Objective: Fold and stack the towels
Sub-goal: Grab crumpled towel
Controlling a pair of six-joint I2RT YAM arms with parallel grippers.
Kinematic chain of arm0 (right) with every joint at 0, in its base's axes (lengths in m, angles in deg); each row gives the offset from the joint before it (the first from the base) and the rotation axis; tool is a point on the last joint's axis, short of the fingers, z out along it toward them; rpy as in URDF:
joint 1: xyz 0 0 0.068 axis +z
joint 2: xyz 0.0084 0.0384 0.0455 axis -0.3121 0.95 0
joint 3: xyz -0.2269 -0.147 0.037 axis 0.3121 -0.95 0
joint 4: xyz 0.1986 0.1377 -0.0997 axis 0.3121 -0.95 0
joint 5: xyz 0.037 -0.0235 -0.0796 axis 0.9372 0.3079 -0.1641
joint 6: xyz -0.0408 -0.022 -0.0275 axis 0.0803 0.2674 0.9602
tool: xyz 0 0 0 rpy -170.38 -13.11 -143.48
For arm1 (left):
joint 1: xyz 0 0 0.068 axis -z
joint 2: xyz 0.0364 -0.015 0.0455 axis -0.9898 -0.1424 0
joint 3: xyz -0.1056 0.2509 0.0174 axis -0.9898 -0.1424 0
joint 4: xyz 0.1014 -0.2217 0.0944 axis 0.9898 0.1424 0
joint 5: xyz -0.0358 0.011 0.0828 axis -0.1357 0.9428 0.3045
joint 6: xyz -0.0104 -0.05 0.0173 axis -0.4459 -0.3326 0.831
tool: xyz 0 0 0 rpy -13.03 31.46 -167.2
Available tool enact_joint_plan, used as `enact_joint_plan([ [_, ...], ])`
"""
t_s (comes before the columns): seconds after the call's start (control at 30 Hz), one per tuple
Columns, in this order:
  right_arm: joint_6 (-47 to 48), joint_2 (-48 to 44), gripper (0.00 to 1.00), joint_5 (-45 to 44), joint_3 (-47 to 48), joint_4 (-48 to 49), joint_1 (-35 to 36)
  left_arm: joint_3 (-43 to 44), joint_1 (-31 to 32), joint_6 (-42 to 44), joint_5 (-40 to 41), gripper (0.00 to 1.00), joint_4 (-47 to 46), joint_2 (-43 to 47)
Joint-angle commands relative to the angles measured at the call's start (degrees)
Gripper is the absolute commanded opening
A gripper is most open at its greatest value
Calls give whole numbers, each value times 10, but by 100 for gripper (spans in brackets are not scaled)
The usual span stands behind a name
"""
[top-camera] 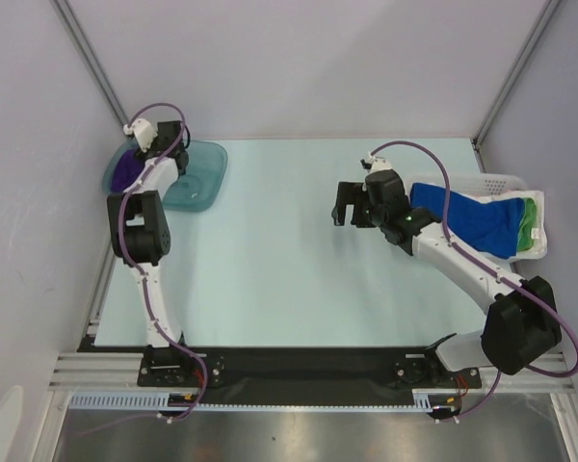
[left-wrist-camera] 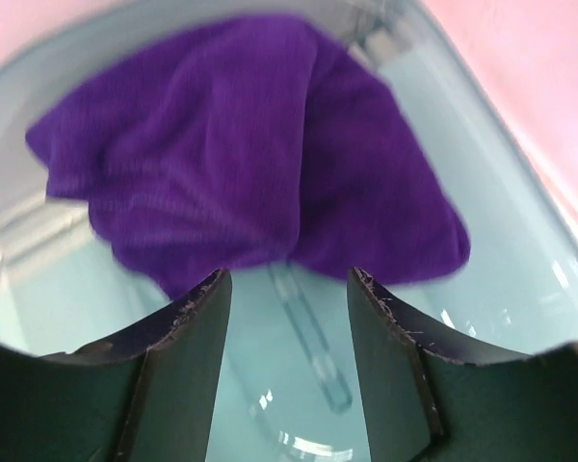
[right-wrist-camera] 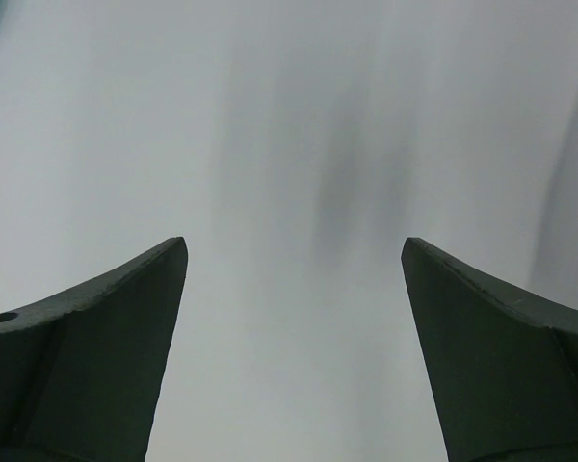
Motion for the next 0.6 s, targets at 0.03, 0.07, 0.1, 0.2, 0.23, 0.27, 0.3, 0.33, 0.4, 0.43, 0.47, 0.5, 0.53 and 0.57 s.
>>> enact_joint_plan([
  [0.03,-5,6,98,13,1,30,1,62,-20,47,12,54,-35,-33],
  [0.07,-4,10,98,13,1,30,1,68,-22,49,11,54,-32,-46],
  [0.1,-6,13,98,13,3,30,1,72,-22,49,9,53,-32,-49],
  [0.2,-4,21,97,13,7,30,1,77,-25,46,3,49,-35,-58],
  [0.23,-4,23,97,13,8,30,1,78,-26,45,1,44,-35,-58],
  [0.27,-4,25,96,13,8,29,1,76,-28,46,-5,42,-44,-58],
  [0.3,-4,27,96,13,8,30,1,77,-28,49,-8,39,-47,-58],
  [0.33,-5,29,96,13,9,30,1,78,-28,49,-10,34,-45,-59],
  [0.4,-4,31,96,10,13,27,1,78,-30,48,-17,26,-49,-57],
  [0.43,-3,32,96,8,12,26,1,76,-30,45,-20,15,-47,-53],
  [0.47,-3,33,96,7,12,29,0,73,-30,44,-25,12,-52,-49],
  [0.5,-2,35,96,6,12,27,1,69,-30,46,-35,8,-56,-46],
  [0.53,-3,38,96,6,14,27,0,63,-30,45,-40,2,-61,-41],
  [0.57,-3,40,95,6,15,26,0,50,-30,45,-43,0,-73,-31],
])
